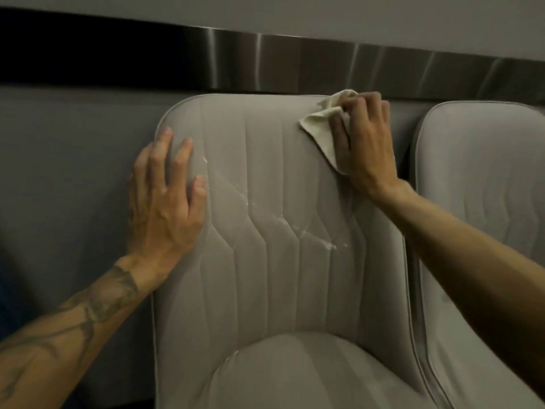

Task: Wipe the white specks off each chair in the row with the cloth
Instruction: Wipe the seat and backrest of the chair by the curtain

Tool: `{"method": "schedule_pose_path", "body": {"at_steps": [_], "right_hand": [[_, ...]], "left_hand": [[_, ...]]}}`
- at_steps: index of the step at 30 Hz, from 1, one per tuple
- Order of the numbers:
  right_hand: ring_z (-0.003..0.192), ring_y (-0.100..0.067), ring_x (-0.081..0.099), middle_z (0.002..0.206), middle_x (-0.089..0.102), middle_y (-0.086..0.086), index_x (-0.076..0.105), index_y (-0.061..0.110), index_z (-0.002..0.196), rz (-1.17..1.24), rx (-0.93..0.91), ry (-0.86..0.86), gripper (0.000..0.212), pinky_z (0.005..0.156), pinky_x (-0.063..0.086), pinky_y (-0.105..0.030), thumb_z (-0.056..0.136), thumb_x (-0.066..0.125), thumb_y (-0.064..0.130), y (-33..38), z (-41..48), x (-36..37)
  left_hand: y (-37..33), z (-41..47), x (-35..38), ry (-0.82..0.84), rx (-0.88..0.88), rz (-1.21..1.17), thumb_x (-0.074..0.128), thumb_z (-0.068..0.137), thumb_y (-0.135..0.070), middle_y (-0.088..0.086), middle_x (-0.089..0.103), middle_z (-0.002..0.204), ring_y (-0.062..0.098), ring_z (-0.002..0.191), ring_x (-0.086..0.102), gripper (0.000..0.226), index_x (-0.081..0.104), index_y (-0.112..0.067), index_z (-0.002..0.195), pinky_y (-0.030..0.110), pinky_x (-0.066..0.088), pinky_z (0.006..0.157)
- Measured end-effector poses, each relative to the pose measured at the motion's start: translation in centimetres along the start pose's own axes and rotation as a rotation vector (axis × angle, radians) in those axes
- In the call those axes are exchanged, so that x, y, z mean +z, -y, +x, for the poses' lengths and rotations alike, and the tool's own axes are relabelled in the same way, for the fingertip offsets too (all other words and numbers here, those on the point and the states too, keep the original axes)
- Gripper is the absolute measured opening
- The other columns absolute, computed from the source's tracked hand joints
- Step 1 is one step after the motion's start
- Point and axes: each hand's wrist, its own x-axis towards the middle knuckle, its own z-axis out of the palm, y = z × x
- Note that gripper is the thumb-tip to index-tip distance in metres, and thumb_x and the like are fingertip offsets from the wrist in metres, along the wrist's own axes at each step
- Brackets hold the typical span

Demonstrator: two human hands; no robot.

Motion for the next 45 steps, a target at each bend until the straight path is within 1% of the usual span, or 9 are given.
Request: {"method": "schedule_pose_path", "body": {"at_steps": [9, 15, 20, 24, 30, 34, 37, 42, 45], "right_hand": [[0.102, -0.039, 0.052, 0.118, 0.054, -0.019, 0.060, 0.002, 0.118, -0.035, -0.346, 0.298, 0.029, 0.090, 0.043, -0.046, 0.104, 0.051, 0.026, -0.8, -8.5, -2.0], [0.103, -0.029, 0.046, 0.120, 0.049, -0.016, 0.053, 0.008, 0.114, -0.082, 0.023, 0.021, 0.032, 0.088, 0.042, -0.038, 0.106, 0.041, 0.037, -0.3, -0.6, 0.2], [0.101, -0.038, 0.051, 0.116, 0.054, -0.020, 0.059, 0.002, 0.116, -0.035, -0.158, 0.211, 0.027, 0.089, 0.043, -0.047, 0.102, 0.053, 0.025, 0.7, -10.5, -0.8], [0.099, -0.037, 0.052, 0.119, 0.054, -0.019, 0.059, 0.003, 0.119, -0.065, -0.357, 0.376, 0.036, 0.084, 0.046, -0.047, 0.107, 0.040, 0.030, -0.2, -12.5, -2.2], [0.102, -0.037, 0.049, 0.119, 0.052, -0.019, 0.059, 0.002, 0.115, -0.073, -0.073, 0.182, 0.027, 0.090, 0.042, -0.045, 0.102, 0.055, 0.026, 1.2, -10.7, -0.6], [0.103, -0.035, 0.050, 0.120, 0.052, -0.017, 0.058, 0.003, 0.120, -0.058, -0.279, 0.374, 0.028, 0.090, 0.046, -0.048, 0.104, 0.047, 0.023, 1.7, -19.5, -0.5], [0.102, -0.034, 0.049, 0.122, 0.050, -0.016, 0.052, 0.005, 0.125, -0.082, -0.421, 0.425, 0.031, 0.087, 0.048, -0.046, 0.100, 0.047, 0.022, 0.6, -18.0, -0.8], [0.108, -0.035, 0.044, 0.126, 0.046, -0.015, 0.052, 0.007, 0.122, -0.087, -0.088, 0.220, 0.028, 0.094, 0.040, -0.042, 0.099, 0.059, 0.019, 1.4, -11.8, -0.2], [0.106, -0.034, 0.045, 0.123, 0.049, -0.016, 0.056, 0.006, 0.121, -0.064, -0.092, 0.317, 0.029, 0.093, 0.043, -0.048, 0.097, 0.063, 0.021, 2.6, -17.9, 0.2]], "left_hand": [[-0.2, 0.0, 0.1, -0.007, 0.005, 0.022, 0.039, 0.107, -0.033, 0.020, 0.031, 0.164, 0.045, 0.141, 0.037, 0.054, 0.040, -0.009, 0.155, 0.054, 0.031, 0.114], [-0.1, -0.1, 0.2, 0.011, -0.001, 0.011, 0.040, 0.106, -0.032, 0.018, 0.029, 0.165, 0.044, 0.143, 0.034, 0.055, 0.038, -0.011, 0.156, 0.054, 0.030, 0.116], [0.2, 0.0, 0.3, 0.000, 0.008, 0.017, 0.041, 0.106, -0.032, 0.018, 0.029, 0.165, 0.044, 0.143, 0.035, 0.054, 0.038, -0.010, 0.156, 0.055, 0.032, 0.116], [0.2, -0.1, 0.3, 0.001, 0.006, 0.009, 0.041, 0.107, -0.030, 0.019, 0.029, 0.165, 0.044, 0.142, 0.034, 0.054, 0.038, -0.010, 0.156, 0.054, 0.031, 0.116], [0.3, -0.1, 0.5, 0.006, 0.018, 0.005, 0.041, 0.106, -0.031, 0.019, 0.030, 0.165, 0.045, 0.142, 0.035, 0.054, 0.038, -0.010, 0.156, 0.055, 0.032, 0.115], [0.2, -0.1, 0.5, -0.001, 0.015, 0.015, 0.042, 0.106, -0.030, 0.019, 0.030, 0.165, 0.044, 0.142, 0.035, 0.054, 0.038, -0.010, 0.156, 0.055, 0.031, 0.115], [0.2, 0.0, 0.4, -0.001, 0.006, 0.018, 0.043, 0.106, -0.029, 0.018, 0.030, 0.165, 0.044, 0.143, 0.035, 0.054, 0.038, -0.011, 0.156, 0.054, 0.031, 0.115], [0.3, 0.0, 0.4, -0.001, 0.011, 0.026, 0.040, 0.106, -0.032, 0.017, 0.030, 0.165, 0.043, 0.143, 0.036, 0.054, 0.038, -0.012, 0.156, 0.054, 0.031, 0.114], [0.3, -0.1, 0.5, 0.006, 0.004, 0.015, 0.041, 0.106, -0.031, 0.017, 0.030, 0.166, 0.043, 0.143, 0.035, 0.054, 0.038, -0.012, 0.156, 0.055, 0.033, 0.113]]}}
